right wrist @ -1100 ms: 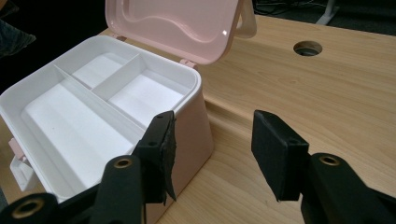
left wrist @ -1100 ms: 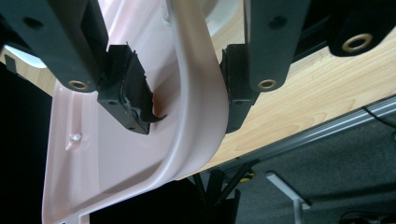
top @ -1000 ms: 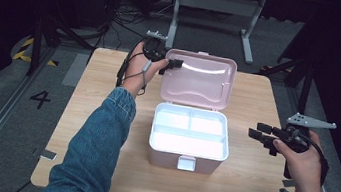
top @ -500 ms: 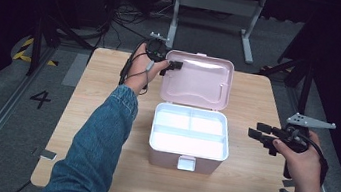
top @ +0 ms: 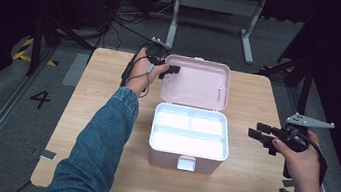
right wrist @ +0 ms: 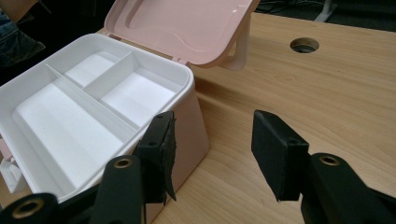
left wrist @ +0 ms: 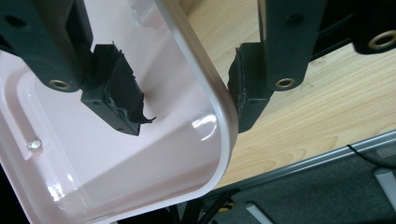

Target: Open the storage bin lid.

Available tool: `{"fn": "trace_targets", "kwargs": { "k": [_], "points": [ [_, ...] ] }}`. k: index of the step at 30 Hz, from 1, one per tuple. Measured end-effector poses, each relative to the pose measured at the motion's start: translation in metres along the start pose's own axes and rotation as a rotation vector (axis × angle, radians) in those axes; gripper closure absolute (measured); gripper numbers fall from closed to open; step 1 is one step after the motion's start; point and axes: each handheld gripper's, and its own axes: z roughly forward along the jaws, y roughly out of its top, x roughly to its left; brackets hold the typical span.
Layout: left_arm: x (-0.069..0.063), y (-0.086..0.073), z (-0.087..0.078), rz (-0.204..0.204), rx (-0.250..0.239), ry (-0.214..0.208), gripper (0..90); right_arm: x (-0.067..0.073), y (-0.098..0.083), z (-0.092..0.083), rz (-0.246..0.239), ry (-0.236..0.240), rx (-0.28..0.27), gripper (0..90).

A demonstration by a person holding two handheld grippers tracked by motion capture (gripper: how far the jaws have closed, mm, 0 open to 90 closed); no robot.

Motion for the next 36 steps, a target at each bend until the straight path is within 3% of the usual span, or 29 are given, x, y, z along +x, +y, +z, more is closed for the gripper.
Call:
{"fn": "trace_targets", "kwargs": {
  "k": [10,20,29,36],
  "points": [
    [0.005,-0.005,0.006,-0.001,0.047,0.027,47.6,0.0,0.0,0.001,0.002,0.002,0.002,50.4],
    [0.008,-0.012,0.01,-0.027,0.062,0.029,47.3,0.001,0.0,0.0,-0.001,0.001,-0.001,50.0],
    [0.014,-0.017,0.01,-0.025,0.087,0.03,48.2,0.002,0.0,0.001,-0.001,0.0,0.004,49.9],
    [0.017,-0.018,0.004,-0.039,0.063,0.036,47.7,0.001,0.0,0.001,-0.003,-0.003,0.002,49.8]
  ]
}}
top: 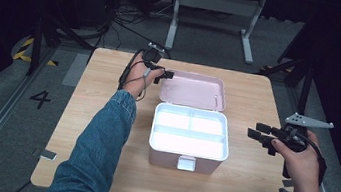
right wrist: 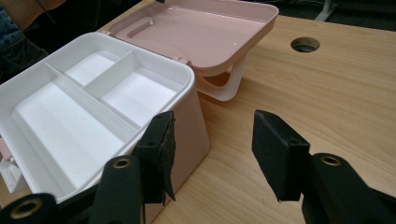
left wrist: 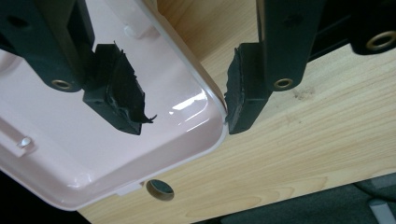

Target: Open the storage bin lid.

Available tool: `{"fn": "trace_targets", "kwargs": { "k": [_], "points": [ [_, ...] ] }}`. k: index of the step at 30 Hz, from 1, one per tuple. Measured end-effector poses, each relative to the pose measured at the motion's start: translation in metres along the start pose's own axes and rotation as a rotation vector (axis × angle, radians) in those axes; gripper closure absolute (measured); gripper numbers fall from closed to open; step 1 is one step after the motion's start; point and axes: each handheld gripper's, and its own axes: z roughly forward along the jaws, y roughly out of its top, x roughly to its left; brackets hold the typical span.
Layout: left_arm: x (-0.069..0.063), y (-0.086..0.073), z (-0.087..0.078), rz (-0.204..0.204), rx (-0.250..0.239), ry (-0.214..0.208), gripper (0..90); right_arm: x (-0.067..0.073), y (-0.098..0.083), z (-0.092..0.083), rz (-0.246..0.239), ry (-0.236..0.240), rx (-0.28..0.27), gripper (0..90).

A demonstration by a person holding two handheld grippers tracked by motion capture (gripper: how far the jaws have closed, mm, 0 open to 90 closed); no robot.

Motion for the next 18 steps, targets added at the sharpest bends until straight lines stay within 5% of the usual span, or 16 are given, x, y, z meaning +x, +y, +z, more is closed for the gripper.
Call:
{"fn": "trace_targets", "kwargs": {
  "k": [6,18],
  "points": [
    [-0.008,0.003,-0.022,0.036,-0.05,-0.014,47.1,0.001,0.0,0.001,-0.001,0.003,0.001,49.8],
    [-0.047,-0.009,-0.094,0.187,-0.13,-0.067,45.2,-0.001,0.007,0.008,-0.009,0.006,0.003,49.1]
  ]
}}
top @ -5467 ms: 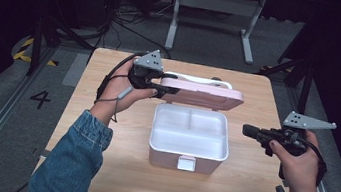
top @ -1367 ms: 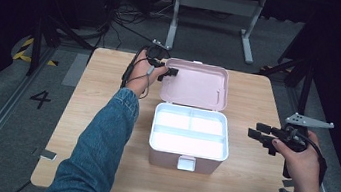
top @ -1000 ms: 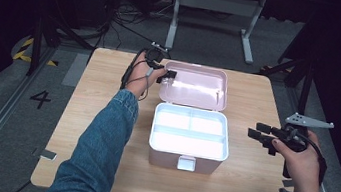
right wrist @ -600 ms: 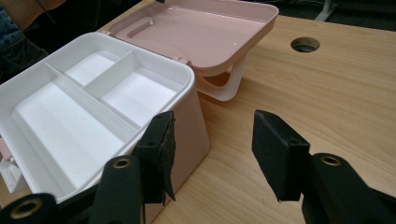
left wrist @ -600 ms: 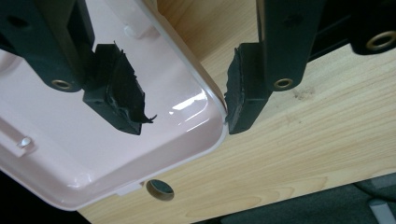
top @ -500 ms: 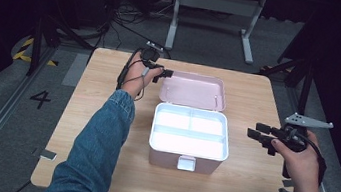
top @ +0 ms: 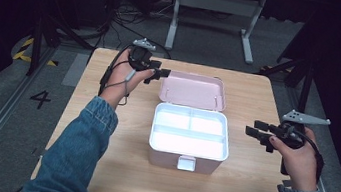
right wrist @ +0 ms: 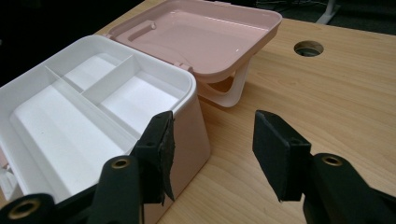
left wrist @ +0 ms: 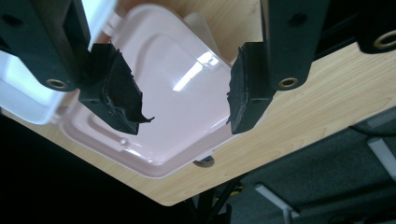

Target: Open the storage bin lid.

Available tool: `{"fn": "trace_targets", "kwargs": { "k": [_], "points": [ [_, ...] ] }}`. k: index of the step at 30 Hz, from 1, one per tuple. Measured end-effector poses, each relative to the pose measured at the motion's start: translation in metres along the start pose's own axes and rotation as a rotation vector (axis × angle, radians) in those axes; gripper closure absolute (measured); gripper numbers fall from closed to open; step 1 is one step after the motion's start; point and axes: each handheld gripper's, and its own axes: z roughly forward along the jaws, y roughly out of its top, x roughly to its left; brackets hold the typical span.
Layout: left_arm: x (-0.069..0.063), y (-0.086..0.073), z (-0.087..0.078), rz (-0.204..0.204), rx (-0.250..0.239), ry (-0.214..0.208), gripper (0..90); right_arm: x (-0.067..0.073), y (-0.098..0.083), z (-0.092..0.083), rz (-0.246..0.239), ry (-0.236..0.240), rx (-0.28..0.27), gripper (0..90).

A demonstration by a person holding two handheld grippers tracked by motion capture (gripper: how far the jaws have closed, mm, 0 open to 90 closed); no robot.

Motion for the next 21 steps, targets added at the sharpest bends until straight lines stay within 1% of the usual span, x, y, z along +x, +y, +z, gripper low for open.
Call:
{"fn": "trace_targets", "kwargs": {
  "k": [2,3,4,9,10,11,12,13,14,15,19,20,21],
  "points": [
    [-0.007,-0.002,-0.013,0.022,-0.009,-0.006,45.0,-0.002,0.002,0.002,0.0,0.0,0.0,49.1],
    [-0.007,-0.002,-0.013,0.022,-0.009,-0.006,45.0,-0.002,0.002,0.003,0.001,0.002,0.001,49.0],
    [-0.013,-0.005,-0.024,0.044,-0.02,-0.003,44.8,-0.003,0.003,0.005,0.002,0.003,0.003,49.0],
    [-0.027,-0.016,-0.047,0.077,-0.007,-0.012,44.0,-0.003,0.006,0.011,-0.003,0.008,0.014,47.7],
    [-0.029,-0.019,-0.052,0.083,0.006,-0.012,43.6,-0.003,0.007,0.012,-0.004,0.008,0.017,47.5],
    [-0.031,-0.022,-0.057,0.09,0.009,-0.013,43.4,-0.003,0.008,0.013,-0.009,0.009,0.018,47.4],
    [-0.033,-0.025,-0.061,0.094,0.014,-0.012,43.3,-0.003,0.008,0.014,-0.008,0.009,0.021,47.3],
    [-0.036,-0.029,-0.067,0.088,0.011,-0.02,43.2,-0.003,0.008,0.014,-0.007,0.008,0.024,47.3],
    [-0.036,-0.029,-0.067,0.088,0.011,-0.02,42.9,-0.004,0.009,0.015,-0.009,0.005,0.024,47.2],
    [-0.038,-0.036,-0.074,0.099,0.022,-0.018,42.7,-0.005,0.009,0.015,-0.009,0.002,0.023,46.9],
    [-0.043,-0.048,-0.087,0.1,0.054,-0.02,42.5,-0.009,0.009,0.015,-0.004,0.002,0.037,45.0],
    [-0.044,-0.051,-0.089,0.099,0.063,-0.018,42.1,-0.01,0.008,0.015,-0.007,0.0,0.046,44.4],
    [-0.044,-0.051,-0.089,0.099,0.063,-0.018,41.8,-0.01,0.008,0.015,-0.007,0.0,0.046,44.4]
  ]
}}
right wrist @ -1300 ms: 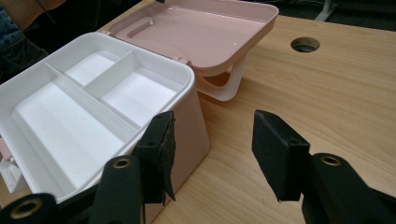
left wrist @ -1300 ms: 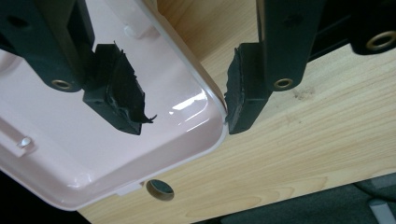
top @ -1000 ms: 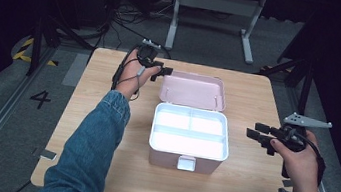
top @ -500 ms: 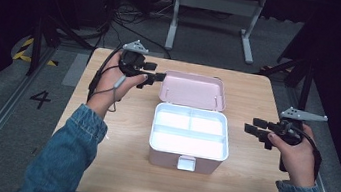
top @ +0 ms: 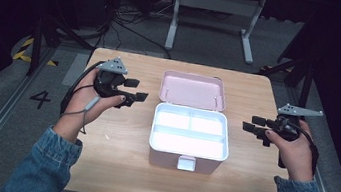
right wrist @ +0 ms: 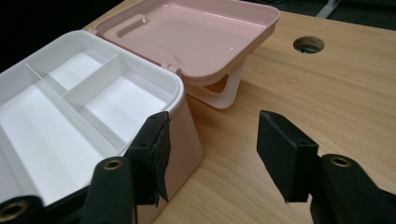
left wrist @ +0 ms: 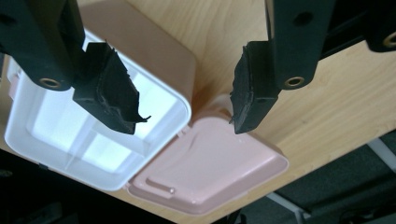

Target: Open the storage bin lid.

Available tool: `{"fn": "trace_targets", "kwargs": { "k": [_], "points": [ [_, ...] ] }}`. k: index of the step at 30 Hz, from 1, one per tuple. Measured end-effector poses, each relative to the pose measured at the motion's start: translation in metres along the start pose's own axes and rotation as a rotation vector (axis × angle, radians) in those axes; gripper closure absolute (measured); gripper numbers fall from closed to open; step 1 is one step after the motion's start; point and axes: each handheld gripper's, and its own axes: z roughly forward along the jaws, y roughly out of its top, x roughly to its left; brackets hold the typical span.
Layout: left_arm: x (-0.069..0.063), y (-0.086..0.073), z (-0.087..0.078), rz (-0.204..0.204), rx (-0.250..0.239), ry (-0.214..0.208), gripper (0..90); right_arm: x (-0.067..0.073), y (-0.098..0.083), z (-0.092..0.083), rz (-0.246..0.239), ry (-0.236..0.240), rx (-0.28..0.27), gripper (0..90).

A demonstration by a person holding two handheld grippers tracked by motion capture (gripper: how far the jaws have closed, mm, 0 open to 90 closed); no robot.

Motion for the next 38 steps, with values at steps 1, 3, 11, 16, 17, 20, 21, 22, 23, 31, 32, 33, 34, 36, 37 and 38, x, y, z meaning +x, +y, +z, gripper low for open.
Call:
{"fn": "trace_targets", "kwargs": {
  "k": [1,3,11,16,17,20,21,22,23,31,32,33,34,36,37,38],
  "points": [
    [-0.003,-0.006,-0.003,0.017,0.031,0.009,41.3,-0.002,-0.001,0.001,0.001,-0.003,0.016,44.0],
    [-0.006,-0.011,-0.005,0.01,0.045,0.009,40.8,-0.003,-0.002,0.002,0.0,-0.007,0.025,43.3],
    [-0.013,-0.042,-0.003,-0.006,0.109,0.006,40.0,-0.008,-0.005,0.002,-0.001,-0.022,0.059,42.1],
    [-0.009,-0.058,-0.003,-0.049,0.119,0.031,39.5,-0.012,-0.007,0.004,-0.003,-0.036,0.099,41.4],
    [-0.007,-0.06,-0.003,-0.04,0.139,0.048,39.4,-0.014,-0.008,0.005,-0.005,-0.046,0.111,41.2],
    [-0.003,-0.066,-0.002,-0.064,0.168,0.092,38.9,-0.016,-0.01,0.008,-0.01,-0.07,0.139,40.7],
    [-0.002,-0.068,-0.001,-0.076,0.18,0.107,38.8,-0.017,-0.011,0.008,-0.009,-0.072,0.147,40.4],
    [0.0,-0.071,0.0,-0.079,0.2,0.128,38.7,-0.018,-0.011,0.009,-0.009,-0.074,0.155,39.9],
    [0.003,-0.074,0.001,-0.078,0.222,0.144,38.7,-0.02,-0.013,0.01,-0.009,-0.081,0.17,39.9],
    [0.014,-0.095,0.012,-0.14,0.334,0.152,37.9,-0.03,-0.021,0.017,-0.016,-0.121,0.252,39.1],
    [0.015,-0.097,0.013,-0.141,0.347,0.153,37.9,-0.03,-0.022,0.018,-0.012,-0.125,0.264,39.1],
    [0.016,-0.098,0.013,-0.148,0.351,0.157,37.9,-0.031,-0.023,0.019,-0.013,-0.128,0.274,39.1],
    [0.017,-0.099,0.014,-0.151,0.358,0.155,37.9,-0.031,-0.024,0.019,-0.012,-0.128,0.277,38.8],
    [0.018,-0.101,0.014,-0.157,0.353,0.149,37.9,-0.032,-0.024,0.019,-0.008,-0.127,0.279,38.4],
    [0.019,-0.101,0.014,-0.167,0.344,0.15,37.9,-0.032,-0.024,0.019,-0.007,-0.127,0.276,38.1],
    [0.019,-0.101,0.014,-0.171,0.336,0.148,37.9,-0.032,-0.024,0.019,-0.006,-0.128,0.273,37.8]
  ]
}}
